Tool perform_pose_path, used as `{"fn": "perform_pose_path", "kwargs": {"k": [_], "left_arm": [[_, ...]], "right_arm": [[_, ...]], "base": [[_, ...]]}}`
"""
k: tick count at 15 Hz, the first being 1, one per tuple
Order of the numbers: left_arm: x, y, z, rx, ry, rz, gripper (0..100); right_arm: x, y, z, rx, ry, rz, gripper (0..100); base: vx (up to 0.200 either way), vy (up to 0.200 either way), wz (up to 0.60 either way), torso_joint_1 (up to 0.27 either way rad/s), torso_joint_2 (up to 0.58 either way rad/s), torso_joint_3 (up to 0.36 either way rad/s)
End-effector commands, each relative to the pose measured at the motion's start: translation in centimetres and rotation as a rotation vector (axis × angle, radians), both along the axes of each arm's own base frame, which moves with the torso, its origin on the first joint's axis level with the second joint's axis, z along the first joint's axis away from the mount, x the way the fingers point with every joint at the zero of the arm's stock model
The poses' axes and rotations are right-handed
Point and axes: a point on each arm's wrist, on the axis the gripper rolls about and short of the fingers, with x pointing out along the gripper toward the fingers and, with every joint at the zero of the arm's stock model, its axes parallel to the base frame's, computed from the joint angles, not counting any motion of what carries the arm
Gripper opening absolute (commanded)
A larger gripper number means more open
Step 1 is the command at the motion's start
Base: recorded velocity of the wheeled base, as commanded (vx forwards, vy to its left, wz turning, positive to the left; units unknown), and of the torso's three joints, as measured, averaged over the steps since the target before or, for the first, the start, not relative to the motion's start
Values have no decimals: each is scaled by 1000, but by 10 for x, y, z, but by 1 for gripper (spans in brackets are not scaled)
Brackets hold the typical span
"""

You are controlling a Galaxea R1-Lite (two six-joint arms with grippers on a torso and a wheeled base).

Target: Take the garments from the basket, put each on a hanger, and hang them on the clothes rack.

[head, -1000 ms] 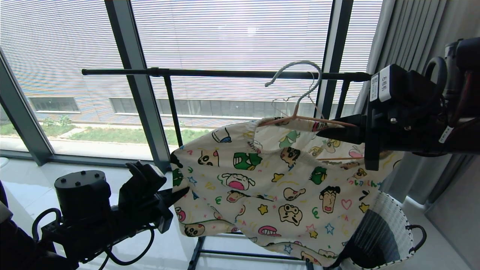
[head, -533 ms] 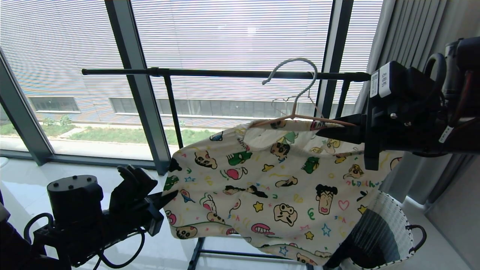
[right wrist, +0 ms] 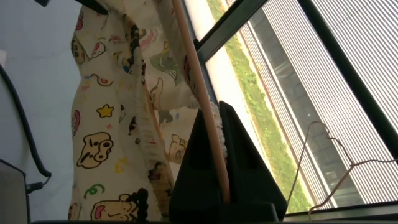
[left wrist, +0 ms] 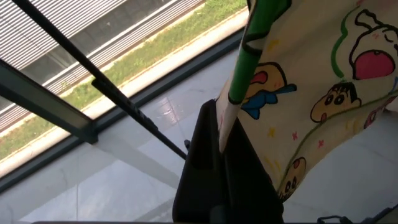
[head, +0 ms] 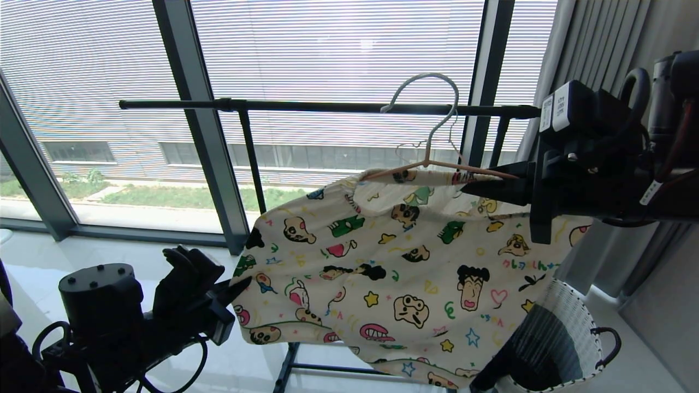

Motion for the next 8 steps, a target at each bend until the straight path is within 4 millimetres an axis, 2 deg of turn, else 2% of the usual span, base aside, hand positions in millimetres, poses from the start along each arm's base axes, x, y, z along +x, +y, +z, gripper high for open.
{"fn": "perform_pose_path", "kwargs": {"k": [1,3,5,7,8], "left_arm": [[-2,0,-1,-1,2,-1,100],[-12,2,1,-9,-47,5,100],[-23,3,15,-15,-126,2,100],[-27,3,26,-22,-184,3,100],[-27,5,36,-26,-236,18,100]], "right_arm": [[0,0,0,0,1,1,0],[-1,-1,1,3,2,-3,0],[-5,-4,2,13,24,-37,0],[-10,-11,-6,6,68,-130,0],[-17,-16,-16,4,122,-190,0]], "base": [[0,0,0,0,0,0],[0,0,0,0,0,0],[0,0,0,0,0,0],[0,0,0,0,0,0],[0,0,0,0,0,0]]}}
